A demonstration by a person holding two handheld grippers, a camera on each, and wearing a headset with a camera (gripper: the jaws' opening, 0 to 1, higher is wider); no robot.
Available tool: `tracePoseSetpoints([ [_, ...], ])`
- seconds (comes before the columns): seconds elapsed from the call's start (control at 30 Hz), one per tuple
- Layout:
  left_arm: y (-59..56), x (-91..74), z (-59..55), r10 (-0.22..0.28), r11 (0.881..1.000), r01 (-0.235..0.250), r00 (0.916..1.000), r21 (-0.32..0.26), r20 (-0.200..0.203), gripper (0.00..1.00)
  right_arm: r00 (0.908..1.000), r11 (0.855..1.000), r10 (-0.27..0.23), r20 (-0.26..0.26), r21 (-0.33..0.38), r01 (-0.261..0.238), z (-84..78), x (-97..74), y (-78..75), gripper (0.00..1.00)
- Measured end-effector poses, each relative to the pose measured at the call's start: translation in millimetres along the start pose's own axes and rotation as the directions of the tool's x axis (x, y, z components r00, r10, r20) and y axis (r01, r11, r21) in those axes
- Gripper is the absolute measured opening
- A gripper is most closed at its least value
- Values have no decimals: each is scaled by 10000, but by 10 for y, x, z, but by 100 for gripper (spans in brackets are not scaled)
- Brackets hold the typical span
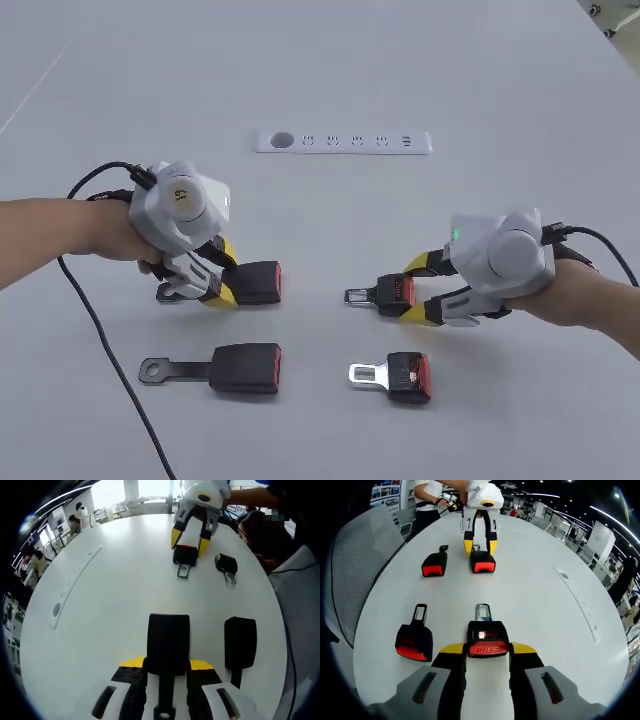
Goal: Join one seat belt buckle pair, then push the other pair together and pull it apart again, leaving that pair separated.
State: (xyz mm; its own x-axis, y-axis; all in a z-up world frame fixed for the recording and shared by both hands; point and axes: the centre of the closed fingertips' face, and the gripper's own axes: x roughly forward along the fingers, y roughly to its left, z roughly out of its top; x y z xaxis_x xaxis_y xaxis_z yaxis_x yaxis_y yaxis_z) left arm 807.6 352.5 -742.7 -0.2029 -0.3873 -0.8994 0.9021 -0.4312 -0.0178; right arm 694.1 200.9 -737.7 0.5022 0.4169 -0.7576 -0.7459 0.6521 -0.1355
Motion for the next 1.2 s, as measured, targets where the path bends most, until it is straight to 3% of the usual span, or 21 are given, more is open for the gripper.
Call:
tracePoseSetpoints([
  [0.5, -1, 45, -25, -218, 9998, 220, 9987, 34, -458, 31, 9999, 9999, -39, 105, 164, 37, 93, 60, -10, 31],
  [1.2, -5, 48, -30, -295, 9996, 296, 9988, 26, -392, 31, 9993, 9996, 126, 343, 259, -135, 309, 240, 20, 31],
])
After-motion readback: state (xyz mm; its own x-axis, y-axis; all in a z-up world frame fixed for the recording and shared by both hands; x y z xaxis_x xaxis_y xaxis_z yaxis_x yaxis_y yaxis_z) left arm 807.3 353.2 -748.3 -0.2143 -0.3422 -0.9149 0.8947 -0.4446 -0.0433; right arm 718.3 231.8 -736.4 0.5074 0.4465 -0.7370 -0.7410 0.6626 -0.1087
